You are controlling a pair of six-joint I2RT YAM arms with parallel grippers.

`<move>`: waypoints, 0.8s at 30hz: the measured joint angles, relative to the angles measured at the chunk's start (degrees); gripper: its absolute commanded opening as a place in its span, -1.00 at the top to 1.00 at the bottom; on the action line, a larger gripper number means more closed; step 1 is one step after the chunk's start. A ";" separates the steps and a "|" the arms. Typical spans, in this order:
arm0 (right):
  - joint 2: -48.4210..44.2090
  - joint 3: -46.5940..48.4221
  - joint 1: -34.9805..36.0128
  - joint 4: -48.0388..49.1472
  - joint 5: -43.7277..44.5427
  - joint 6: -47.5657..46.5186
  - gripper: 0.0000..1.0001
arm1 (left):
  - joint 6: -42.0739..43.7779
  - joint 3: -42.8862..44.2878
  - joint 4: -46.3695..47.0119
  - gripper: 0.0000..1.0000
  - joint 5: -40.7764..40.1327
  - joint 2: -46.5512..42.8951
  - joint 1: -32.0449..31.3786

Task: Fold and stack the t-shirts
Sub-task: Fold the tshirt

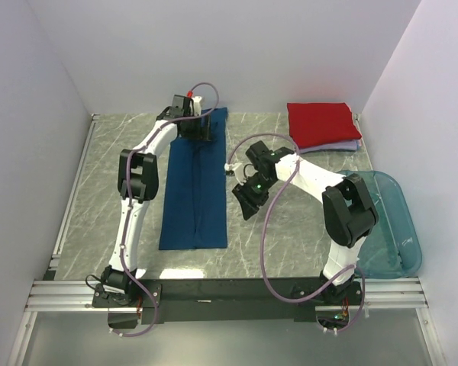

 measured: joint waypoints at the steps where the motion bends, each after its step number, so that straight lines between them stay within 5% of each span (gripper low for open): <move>1: 0.17 0.44 -0.31 -0.20 0.11 -0.07 -0.07 | 0.15 0.04 0.26 -0.95 -0.07 0.04 -0.09; 6: 0.66 3.50 -0.98 -0.70 0.24 -0.07 -0.08 | 1.84 -6.71 3.82 -0.99 0.09 -4.04 -0.48; 12: -0.17 7.41 -0.98 0.04 1.57 0.02 -0.14 | 4.92 -20.37 4.81 -0.99 1.18 -19.15 0.57; 17: -5.01 10.75 -0.98 2.29 6.60 -1.22 -0.70 | 4.92 -31.04 11.52 -0.99 11.76 -40.52 5.99; 24: -16.90 12.59 0.07 14.75 7.74 -5.05 -0.83 | 10.03 -42.82 16.87 -0.99 26.05 -63.08 18.51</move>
